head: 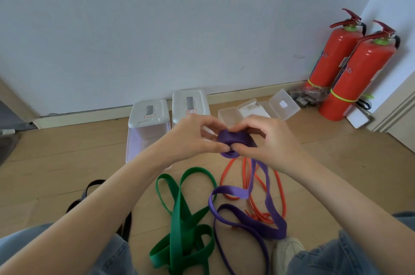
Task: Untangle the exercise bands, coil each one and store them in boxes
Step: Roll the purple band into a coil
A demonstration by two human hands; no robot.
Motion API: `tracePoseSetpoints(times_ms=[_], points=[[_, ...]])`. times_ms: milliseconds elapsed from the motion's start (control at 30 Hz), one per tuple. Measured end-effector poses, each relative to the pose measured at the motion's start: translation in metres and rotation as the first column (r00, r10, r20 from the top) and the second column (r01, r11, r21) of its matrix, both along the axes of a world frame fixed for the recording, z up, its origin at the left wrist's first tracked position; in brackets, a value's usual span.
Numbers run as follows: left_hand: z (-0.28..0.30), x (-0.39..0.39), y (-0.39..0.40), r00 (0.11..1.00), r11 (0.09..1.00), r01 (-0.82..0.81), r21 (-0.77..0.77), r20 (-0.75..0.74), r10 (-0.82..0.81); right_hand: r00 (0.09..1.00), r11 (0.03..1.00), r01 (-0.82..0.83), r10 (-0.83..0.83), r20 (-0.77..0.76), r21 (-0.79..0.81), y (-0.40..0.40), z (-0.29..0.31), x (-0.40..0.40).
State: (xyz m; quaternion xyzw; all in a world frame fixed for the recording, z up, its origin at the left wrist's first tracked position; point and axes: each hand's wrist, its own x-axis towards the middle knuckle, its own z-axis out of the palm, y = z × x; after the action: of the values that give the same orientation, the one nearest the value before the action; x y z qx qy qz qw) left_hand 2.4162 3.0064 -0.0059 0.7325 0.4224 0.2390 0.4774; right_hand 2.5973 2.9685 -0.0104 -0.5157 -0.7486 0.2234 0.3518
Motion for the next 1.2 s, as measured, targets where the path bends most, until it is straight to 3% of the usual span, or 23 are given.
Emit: tracePoseSetpoints(times_ms=[100, 167, 300, 367, 533, 633, 700, 767, 833, 933, 1033, 1100, 1200], points=[[-0.004, 0.002, -0.001, 1.000, 1.000, -0.001, -0.007, -0.011, 0.000, 0.993, 0.999, -0.029, 0.025, -0.118, -0.030, 0.002, 0.002, 0.002], [-0.003, 0.001, -0.002, 0.996, 0.994, -0.030, -0.101, 0.081, 0.038, 0.950, 0.992, -0.062, 0.025, -0.310, -0.111, 0.003, 0.003, 0.003], [0.003, -0.003, 0.000, 0.955, 0.977, -0.087, -0.197, 0.263, 0.138, 0.745, 0.971, -0.121, -0.048, -0.666, -0.205, 0.000, 0.001, 0.003], [0.004, -0.003, 0.002, 0.913, 0.956, -0.085, -0.279, 0.363, 0.187, 0.655, 0.967, -0.107, -0.105, -0.748, -0.230, -0.001, 0.001, 0.001], [-0.002, 0.002, 0.000, 0.856, 0.918, -0.008, -0.396, 0.472, 0.211, 0.762, 0.982, 0.000, -0.124, -0.636, -0.191, -0.002, -0.001, -0.005], [0.000, -0.002, 0.004, 0.962, 0.967, -0.035, -0.251, 0.254, 0.101, 0.864, 0.989, 0.017, -0.089, -0.495, -0.148, 0.001, 0.003, 0.003], [0.002, -0.005, 0.006, 0.992, 0.988, -0.024, -0.152, 0.116, 0.042, 0.950, 0.995, -0.001, -0.031, -0.311, -0.102, 0.003, 0.006, 0.007], [0.001, -0.003, 0.004, 0.998, 0.997, -0.016, -0.073, 0.066, 0.021, 0.981, 0.996, -0.021, 0.006, -0.193, -0.081, 0.003, 0.006, 0.007], [0.000, -0.002, 0.004, 0.999, 0.999, -0.036, -0.012, 0.036, 0.036, 0.983, 0.994, -0.039, 0.019, -0.184, -0.104, 0.003, 0.005, 0.009], [0.003, -0.004, 0.003, 0.990, 0.996, -0.059, -0.071, 0.126, 0.068, 0.910, 0.965, -0.098, -0.012, -0.415, -0.244, 0.004, 0.010, 0.013], [0.006, -0.006, 0.004, 0.946, 0.985, -0.067, -0.161, 0.304, 0.114, 0.672, 0.941, -0.182, -0.094, -0.735, -0.286, 0.003, 0.007, 0.011], [0.005, -0.004, 0.004, 0.883, 0.964, -0.066, -0.259, 0.434, 0.177, 0.606, 0.951, -0.158, -0.119, -0.787, -0.266, 0.002, 0.001, 0.003], [0.003, 0.000, 0.004, 0.790, 0.924, -0.023, -0.382, 0.560, 0.251, 0.621, 0.969, -0.082, -0.135, -0.773, -0.234, -0.001, -0.003, -0.005]])
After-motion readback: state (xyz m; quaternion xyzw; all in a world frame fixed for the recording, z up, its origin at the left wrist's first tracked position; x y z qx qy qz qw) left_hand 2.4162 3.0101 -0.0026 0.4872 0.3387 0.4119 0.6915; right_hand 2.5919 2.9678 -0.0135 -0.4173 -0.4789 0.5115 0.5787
